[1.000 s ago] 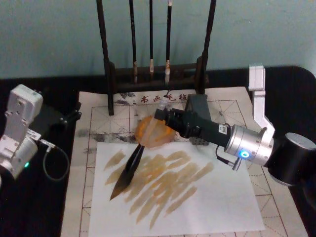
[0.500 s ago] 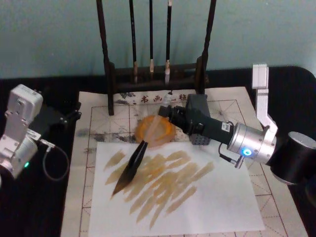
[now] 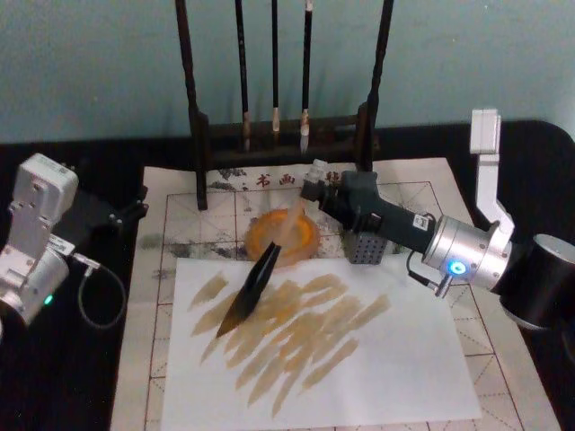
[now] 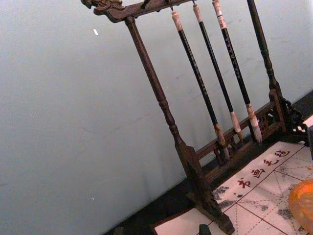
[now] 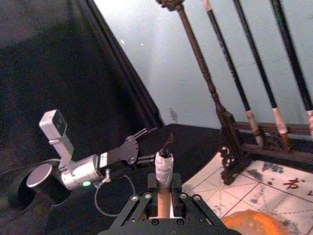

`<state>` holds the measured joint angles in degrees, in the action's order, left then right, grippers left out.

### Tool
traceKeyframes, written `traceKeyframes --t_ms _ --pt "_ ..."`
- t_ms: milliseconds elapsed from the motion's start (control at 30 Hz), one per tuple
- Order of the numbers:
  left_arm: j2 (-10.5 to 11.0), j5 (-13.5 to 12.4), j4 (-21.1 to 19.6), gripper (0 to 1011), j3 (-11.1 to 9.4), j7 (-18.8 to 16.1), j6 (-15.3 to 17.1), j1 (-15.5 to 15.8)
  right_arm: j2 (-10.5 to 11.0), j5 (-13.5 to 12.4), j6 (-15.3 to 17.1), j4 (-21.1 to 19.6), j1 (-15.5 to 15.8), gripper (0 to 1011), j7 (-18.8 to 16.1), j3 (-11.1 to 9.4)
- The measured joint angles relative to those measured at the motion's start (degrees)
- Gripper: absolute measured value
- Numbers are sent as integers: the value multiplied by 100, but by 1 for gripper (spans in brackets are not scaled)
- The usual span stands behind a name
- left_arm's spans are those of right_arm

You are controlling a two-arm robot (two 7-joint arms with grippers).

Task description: Pick up the brush from the inkstone, write on the paper, then place the brush back to its original position.

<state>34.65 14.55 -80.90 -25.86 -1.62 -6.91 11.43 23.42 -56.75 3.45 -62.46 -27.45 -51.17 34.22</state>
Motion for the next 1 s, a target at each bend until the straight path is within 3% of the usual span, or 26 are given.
traceKeyframes --t_ms 433,733,1000 --pt "0 0 0 1001 0 0 0 0 -23 -47 25 78 -19 178 71 -127" --pt "0 0 0 1001 0 0 0 0 -63 -324 75 -30 76 178 127 -316" --pt "0 0 0 1001 0 0 0 0 -113 -382 13 -46 120 178 253 -361"
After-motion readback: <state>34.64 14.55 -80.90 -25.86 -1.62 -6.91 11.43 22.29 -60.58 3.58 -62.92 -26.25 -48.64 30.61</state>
